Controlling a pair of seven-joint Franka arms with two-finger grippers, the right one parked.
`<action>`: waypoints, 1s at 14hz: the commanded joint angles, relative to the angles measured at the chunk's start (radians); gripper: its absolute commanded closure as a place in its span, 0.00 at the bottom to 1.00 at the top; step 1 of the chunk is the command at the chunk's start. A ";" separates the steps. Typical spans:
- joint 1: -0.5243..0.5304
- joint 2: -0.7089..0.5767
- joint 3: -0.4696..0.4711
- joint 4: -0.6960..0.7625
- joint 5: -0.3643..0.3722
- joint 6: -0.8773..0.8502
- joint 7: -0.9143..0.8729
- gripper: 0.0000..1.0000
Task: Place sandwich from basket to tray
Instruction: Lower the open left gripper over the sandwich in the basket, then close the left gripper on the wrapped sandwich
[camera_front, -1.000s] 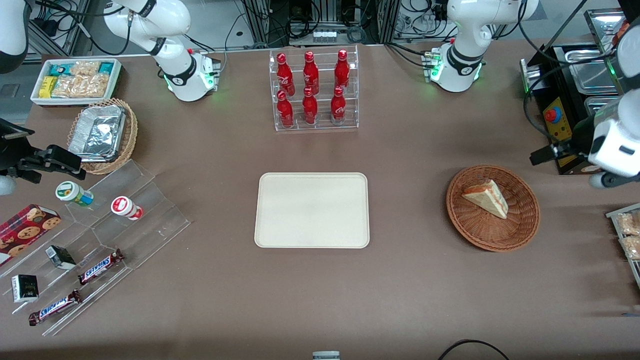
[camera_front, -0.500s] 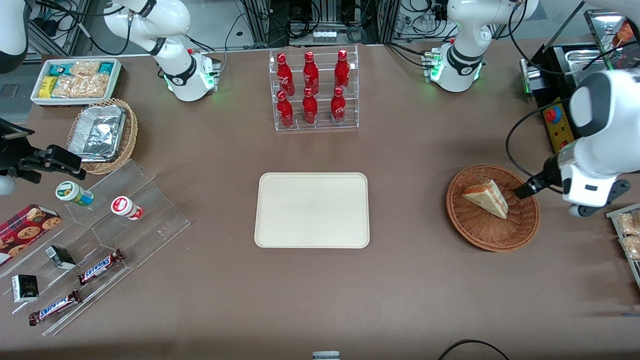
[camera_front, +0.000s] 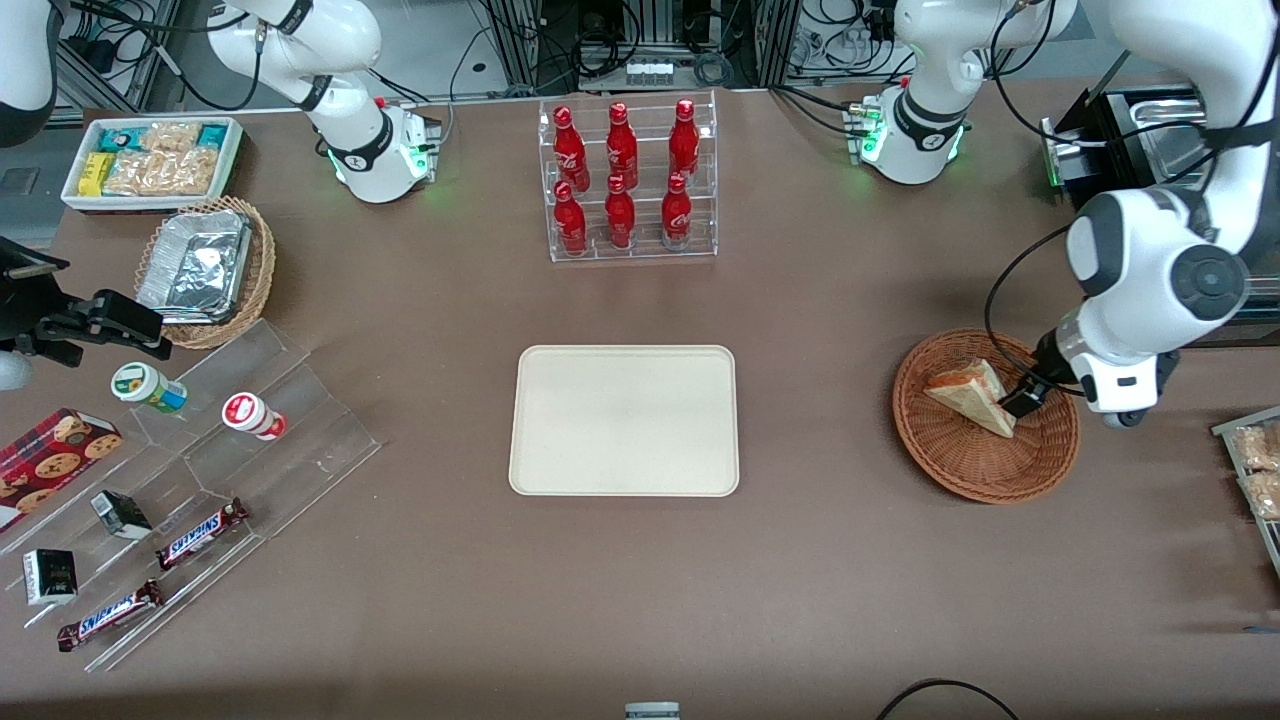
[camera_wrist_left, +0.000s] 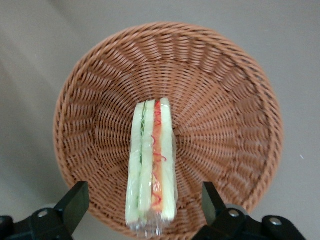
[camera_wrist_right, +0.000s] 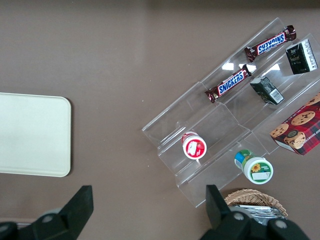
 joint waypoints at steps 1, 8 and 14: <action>-0.003 0.060 -0.006 -0.015 -0.006 0.066 -0.096 0.00; -0.018 0.176 -0.006 -0.019 -0.054 0.159 -0.107 0.01; -0.046 0.169 -0.009 -0.019 -0.046 0.120 -0.090 0.56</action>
